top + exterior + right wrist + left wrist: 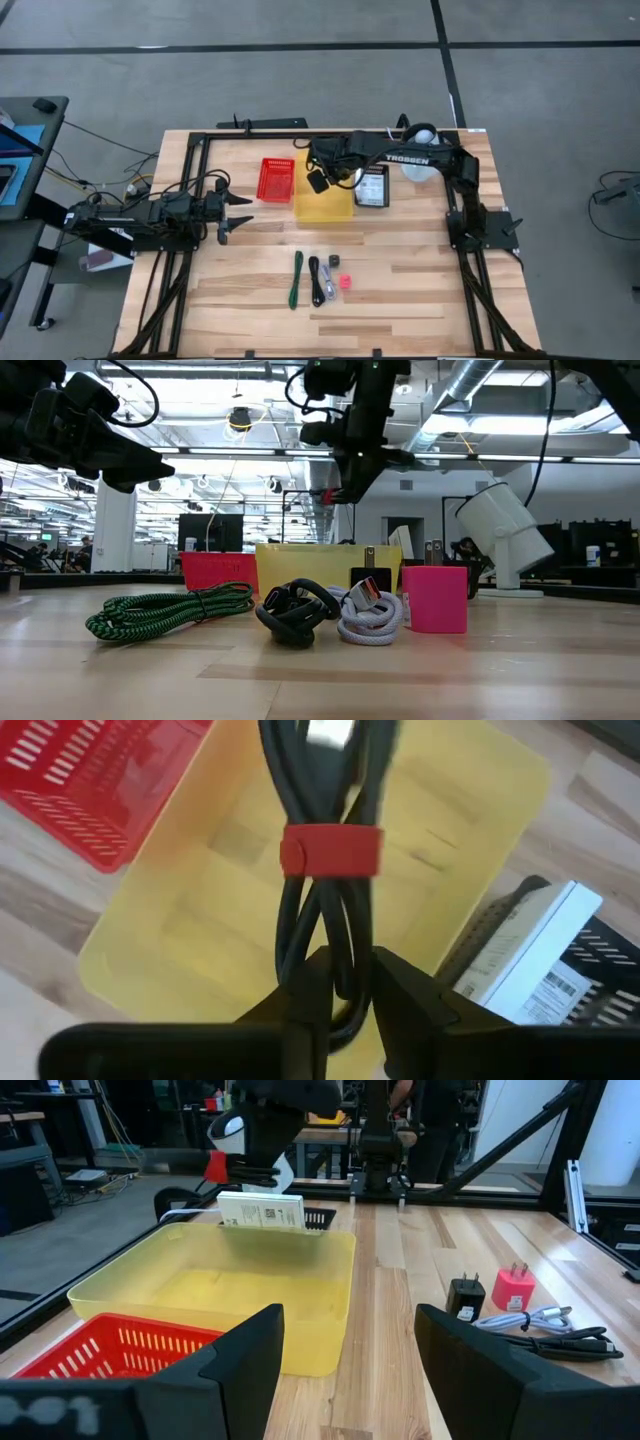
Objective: Pick and place items into bin
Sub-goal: Put the right black charger cable into the yellow bin, then put the blue charger cable into the yellow bin
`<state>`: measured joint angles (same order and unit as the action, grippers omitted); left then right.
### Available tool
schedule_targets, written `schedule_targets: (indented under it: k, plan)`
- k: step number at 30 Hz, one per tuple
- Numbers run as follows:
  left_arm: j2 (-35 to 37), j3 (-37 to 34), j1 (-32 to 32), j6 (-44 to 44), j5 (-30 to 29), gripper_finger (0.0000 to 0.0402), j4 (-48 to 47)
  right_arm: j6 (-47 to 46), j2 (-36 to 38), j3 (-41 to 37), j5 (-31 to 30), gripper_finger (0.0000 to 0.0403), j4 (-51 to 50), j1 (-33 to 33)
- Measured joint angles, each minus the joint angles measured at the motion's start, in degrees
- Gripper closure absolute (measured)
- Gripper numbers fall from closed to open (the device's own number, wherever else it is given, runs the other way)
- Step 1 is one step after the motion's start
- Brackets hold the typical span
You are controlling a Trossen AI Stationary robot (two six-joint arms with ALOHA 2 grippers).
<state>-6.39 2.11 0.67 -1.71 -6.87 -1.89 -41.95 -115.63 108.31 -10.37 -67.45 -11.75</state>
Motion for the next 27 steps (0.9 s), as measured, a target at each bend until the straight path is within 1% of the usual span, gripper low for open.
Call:
schedule_targets:
  k: [7, 11, 16, 21, 27]
  plan:
    - [0.00, 0.00, 0.02, -0.01, 0.00, 0.0181, 0.00, 0.01, 0.00, 0.04, -0.66, 0.0323, -0.39, 0.50]
    - [0.00, 0.00, 0.02, 0.01, 0.00, 0.0181, 0.00, 0.00, 0.00, 0.04, -2.76, 0.0320, -0.39, 0.90]
    - [0.00, 0.00, 0.02, 0.00, 0.00, 0.0181, 0.00, -0.02, 0.00, 0.04, -2.96, 0.0319, -0.41, 2.15]
    - [0.00, 0.00, 0.01, 0.01, 0.00, 0.0182, 0.00, -0.24, 0.00, 0.04, -1.97, 0.0319, -0.41, 5.99]
    - [0.00, 0.00, 0.01, 0.00, 0.00, 0.0181, 0.00, -4.44, 0.00, 0.04, -1.70, 0.0319, -0.36, 12.98]
